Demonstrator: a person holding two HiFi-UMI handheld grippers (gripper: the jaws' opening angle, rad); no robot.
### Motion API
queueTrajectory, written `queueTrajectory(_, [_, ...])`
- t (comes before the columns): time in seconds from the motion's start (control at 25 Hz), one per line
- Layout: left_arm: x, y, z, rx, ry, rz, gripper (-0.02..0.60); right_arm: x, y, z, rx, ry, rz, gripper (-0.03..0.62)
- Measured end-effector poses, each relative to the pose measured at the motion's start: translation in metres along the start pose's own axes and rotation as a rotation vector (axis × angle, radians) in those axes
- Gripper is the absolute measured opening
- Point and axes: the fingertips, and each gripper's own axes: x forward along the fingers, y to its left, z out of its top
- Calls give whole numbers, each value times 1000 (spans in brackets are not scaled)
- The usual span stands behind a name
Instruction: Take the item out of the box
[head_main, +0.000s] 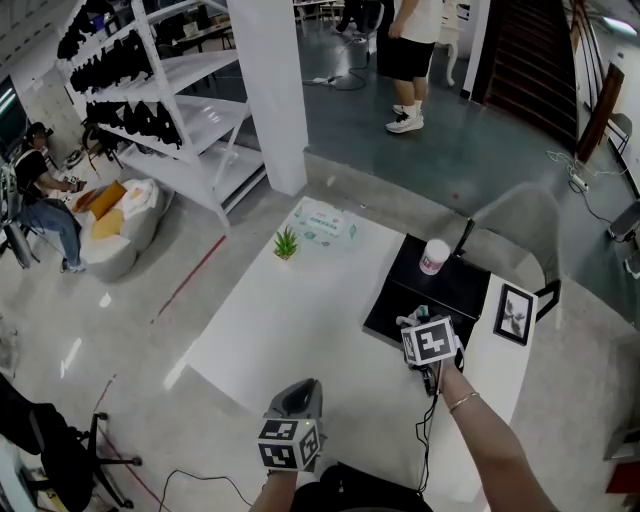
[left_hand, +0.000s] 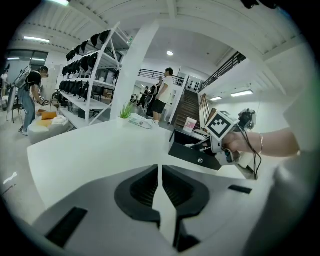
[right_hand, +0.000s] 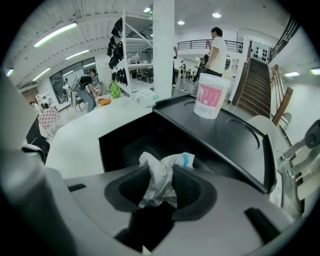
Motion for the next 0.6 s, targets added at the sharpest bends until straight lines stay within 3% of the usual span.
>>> queueTrajectory(0.36, [0,-1,2,8,-1,-3,28,-6,3,1,-47,-32,-7,104])
queueTrajectory(0.6, [2,-2,4,13,-1,-5,28,-9,9,5,-39,-103,32,89])
